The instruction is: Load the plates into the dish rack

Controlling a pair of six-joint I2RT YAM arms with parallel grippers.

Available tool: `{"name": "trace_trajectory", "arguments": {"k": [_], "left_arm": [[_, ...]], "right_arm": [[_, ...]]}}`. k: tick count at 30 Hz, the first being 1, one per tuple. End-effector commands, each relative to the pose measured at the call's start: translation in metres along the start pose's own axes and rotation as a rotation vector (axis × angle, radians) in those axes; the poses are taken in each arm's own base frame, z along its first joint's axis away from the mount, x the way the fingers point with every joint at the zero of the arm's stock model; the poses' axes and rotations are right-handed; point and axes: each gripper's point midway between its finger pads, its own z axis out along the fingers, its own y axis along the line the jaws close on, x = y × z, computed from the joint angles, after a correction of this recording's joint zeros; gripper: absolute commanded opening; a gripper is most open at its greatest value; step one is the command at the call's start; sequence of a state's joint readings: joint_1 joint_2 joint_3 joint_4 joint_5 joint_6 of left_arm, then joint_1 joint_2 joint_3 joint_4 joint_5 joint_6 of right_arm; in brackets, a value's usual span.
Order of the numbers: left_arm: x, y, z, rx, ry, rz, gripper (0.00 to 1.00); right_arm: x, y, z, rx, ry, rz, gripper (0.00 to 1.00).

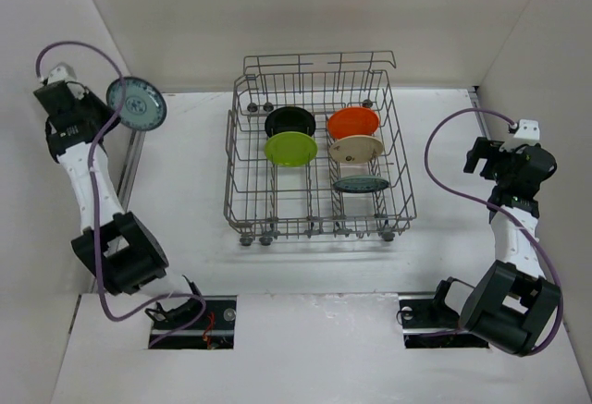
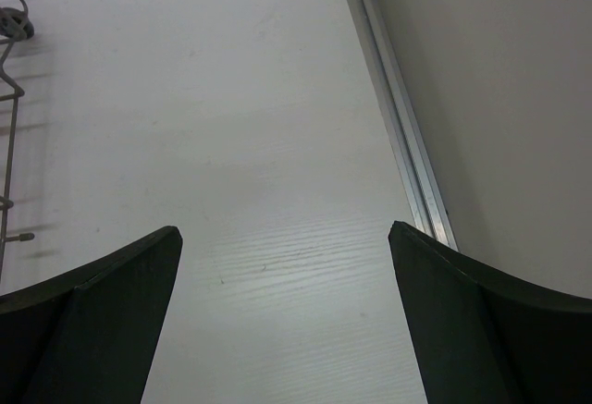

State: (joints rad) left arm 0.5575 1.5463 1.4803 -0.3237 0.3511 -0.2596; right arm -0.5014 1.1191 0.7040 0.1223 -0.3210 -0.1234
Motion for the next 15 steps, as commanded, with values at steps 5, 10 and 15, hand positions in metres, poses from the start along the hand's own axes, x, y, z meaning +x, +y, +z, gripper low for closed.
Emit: {"name": "trace_trajectory", "arguments": {"k": [5, 10, 15], "left_arm": [[-0.053, -0.161, -0.093, 0.232, -0.347, 0.598, 0.07], [-0.019, -0.236, -0.132, 0.337, -0.479, 1.008, 0.08], [0.046, -0.290, -0.170, 0.491, -0.590, 1.385, 0.08]], "right_arm": [[-0.023, 0.002, -0.002, 0.004, -0.089, -0.027, 1.00], [-0.024, 0.002, -0.003, 0.005, -0.094, -0.028, 1.00], [-0.024, 0.002, -0.003, 0.003, -0.095, -0.029, 1.00]]}}
